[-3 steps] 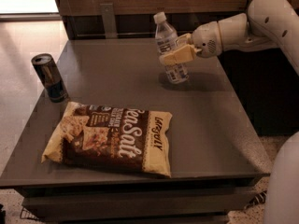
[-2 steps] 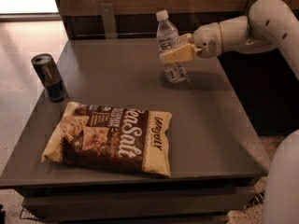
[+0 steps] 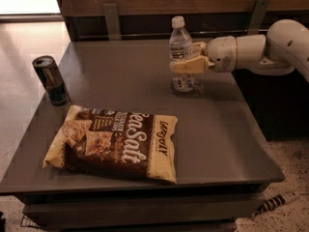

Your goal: Place blue plastic bottle upright

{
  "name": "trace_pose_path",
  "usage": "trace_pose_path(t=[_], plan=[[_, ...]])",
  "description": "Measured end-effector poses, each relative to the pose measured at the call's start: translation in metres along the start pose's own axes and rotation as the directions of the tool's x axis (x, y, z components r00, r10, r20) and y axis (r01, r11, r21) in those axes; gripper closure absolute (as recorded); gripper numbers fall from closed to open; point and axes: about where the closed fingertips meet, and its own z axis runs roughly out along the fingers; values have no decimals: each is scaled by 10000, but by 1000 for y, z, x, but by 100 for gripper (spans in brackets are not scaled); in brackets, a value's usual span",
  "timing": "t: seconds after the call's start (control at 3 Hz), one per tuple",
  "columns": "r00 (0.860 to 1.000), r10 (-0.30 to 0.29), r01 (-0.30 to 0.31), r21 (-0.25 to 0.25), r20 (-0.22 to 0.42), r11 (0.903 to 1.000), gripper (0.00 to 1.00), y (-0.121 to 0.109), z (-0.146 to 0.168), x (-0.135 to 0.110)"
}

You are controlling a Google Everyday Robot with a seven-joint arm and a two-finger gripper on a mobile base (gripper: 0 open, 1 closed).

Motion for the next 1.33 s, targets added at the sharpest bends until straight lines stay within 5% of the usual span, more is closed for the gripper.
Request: trace_pose_path(t=[0.33, 1.33], plan=[[9989, -413, 411, 83, 228, 9991, 100, 4, -1, 3], [9975, 38, -85, 666, 700, 9977, 100, -10, -16, 24]])
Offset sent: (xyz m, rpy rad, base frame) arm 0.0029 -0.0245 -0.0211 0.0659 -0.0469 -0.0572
